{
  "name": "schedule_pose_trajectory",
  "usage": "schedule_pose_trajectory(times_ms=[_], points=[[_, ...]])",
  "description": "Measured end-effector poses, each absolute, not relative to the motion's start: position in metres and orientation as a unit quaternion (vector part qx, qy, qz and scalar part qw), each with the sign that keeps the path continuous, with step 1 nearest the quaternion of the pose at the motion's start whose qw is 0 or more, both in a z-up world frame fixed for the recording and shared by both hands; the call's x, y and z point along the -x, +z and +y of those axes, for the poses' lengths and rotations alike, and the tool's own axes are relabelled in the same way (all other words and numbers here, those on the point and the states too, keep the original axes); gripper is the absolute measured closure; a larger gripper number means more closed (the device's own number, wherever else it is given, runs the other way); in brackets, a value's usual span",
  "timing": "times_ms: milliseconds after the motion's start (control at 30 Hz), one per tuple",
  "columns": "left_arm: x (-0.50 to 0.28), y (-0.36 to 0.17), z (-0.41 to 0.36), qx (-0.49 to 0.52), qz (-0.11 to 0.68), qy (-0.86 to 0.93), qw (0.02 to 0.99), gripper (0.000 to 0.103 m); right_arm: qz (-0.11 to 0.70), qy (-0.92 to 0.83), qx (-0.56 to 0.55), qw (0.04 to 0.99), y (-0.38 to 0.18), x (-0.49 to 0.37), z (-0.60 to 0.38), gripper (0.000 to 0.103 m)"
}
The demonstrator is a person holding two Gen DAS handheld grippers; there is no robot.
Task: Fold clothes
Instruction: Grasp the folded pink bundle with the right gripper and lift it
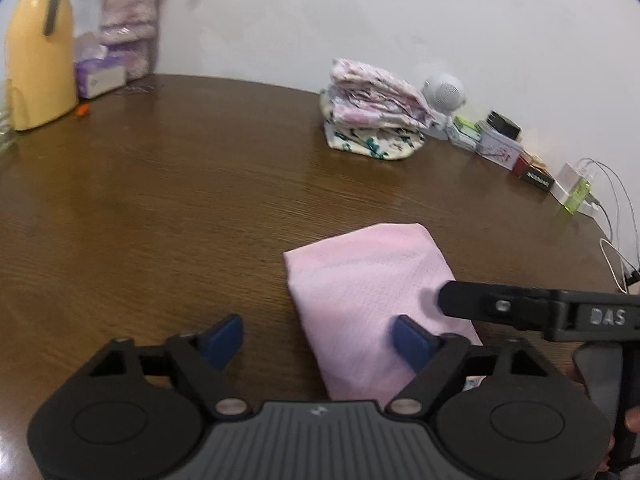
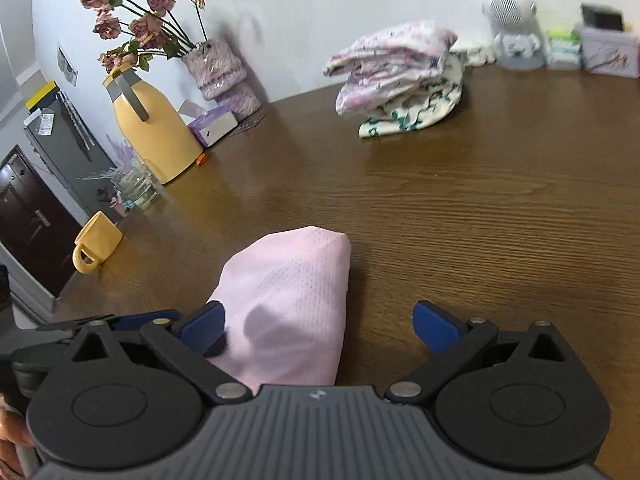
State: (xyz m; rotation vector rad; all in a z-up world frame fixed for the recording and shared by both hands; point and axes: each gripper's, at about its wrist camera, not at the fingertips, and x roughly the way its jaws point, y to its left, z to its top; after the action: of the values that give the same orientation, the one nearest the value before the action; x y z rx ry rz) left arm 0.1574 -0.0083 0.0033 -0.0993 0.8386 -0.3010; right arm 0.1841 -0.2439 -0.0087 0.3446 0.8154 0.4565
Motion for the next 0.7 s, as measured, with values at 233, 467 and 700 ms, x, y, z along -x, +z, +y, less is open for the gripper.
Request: schedule_pose_trajectory(times_ms=[233, 467, 700], points=[[-0.167, -0.002, -0.009, 0.068, 0.409, -0.173, 0.894, 0.04, 0.399, 0.251, -0.207, 0.857, -0.018, -0.193, -0.246, 0.032], [-0.17, -0.006, -0.003, 0.091, 0.399, -0.209, 0.888, 0.045, 0.402, 0.261, -0.258, 0.839, -0.026, -0.197, -0.257, 0.051], [-0.176, -0.011, 0.0, 0.115, 0.403, -0.239, 0.876, 0.071, 0.408, 0.261, -0.303, 0.821, -0.037, -0.202, -0.265, 0.07]])
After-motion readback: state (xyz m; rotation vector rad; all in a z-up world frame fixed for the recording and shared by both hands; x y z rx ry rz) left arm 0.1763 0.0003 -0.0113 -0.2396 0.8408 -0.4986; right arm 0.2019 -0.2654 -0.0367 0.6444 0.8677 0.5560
